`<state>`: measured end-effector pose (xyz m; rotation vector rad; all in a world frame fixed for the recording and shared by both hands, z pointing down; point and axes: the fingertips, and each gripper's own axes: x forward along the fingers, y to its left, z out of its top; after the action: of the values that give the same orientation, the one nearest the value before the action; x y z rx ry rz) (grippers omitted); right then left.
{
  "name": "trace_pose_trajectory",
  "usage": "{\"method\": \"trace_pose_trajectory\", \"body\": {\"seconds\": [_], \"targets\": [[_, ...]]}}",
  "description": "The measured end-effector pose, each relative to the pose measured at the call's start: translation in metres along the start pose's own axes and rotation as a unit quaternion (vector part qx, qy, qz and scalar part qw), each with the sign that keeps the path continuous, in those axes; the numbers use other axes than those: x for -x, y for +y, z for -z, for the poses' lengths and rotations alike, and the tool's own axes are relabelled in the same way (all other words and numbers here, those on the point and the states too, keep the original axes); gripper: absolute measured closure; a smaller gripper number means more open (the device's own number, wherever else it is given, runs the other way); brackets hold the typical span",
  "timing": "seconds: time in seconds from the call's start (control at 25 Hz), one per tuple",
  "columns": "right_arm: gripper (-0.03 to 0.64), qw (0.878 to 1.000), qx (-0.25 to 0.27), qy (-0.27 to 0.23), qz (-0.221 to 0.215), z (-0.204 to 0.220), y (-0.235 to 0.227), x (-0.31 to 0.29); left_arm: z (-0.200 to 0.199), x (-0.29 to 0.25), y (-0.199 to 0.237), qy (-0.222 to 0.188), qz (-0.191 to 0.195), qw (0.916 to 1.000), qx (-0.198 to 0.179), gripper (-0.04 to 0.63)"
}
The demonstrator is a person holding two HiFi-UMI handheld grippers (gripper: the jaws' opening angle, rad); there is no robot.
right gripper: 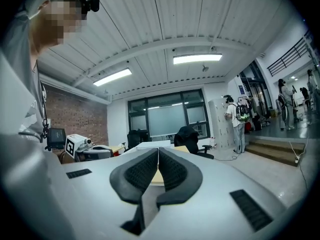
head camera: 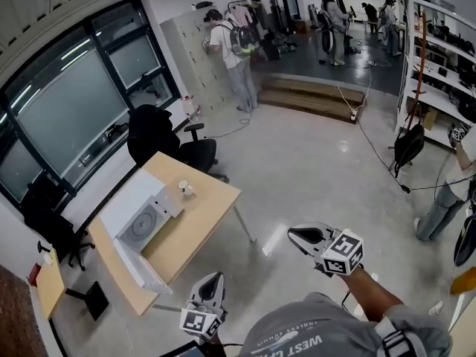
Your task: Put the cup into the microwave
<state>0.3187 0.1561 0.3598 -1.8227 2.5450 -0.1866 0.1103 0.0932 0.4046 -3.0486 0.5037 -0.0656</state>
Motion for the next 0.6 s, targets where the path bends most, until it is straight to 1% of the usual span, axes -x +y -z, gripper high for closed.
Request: {"method": "trace_pose_trajectory", "body": {"seconds": [0.12, 0.28, 0.44, 0.6], "targets": [[0.598, 1.0, -0.001, -0.001, 0.007, 0.001, -0.009, -0.012, 0.008, -0.006, 0.01, 0.003, 0.004, 1.0, 0.0, 0.574], [0.598, 1.0, -0.01, 0.007, -0.001, 0.007, -0.015, -0.038, 0.009, -0.009, 0.026, 0.008, 0.003, 1.0, -0.002, 0.574], [0.598, 1.0, -0.023, 0.004, -0.016, 0.009, -0.024, -0.084, 0.01, -0.006, 0.062, 0.018, -0.019, 0.9997, -0.003, 0.574], [0.598, 0.999, -0.025, -0.002, -0.036, 0.005, -0.043, -0.131, 0.014, -0.018, 0.09, 0.026, -0.033, 0.9991, -0.004, 0.574]]}}
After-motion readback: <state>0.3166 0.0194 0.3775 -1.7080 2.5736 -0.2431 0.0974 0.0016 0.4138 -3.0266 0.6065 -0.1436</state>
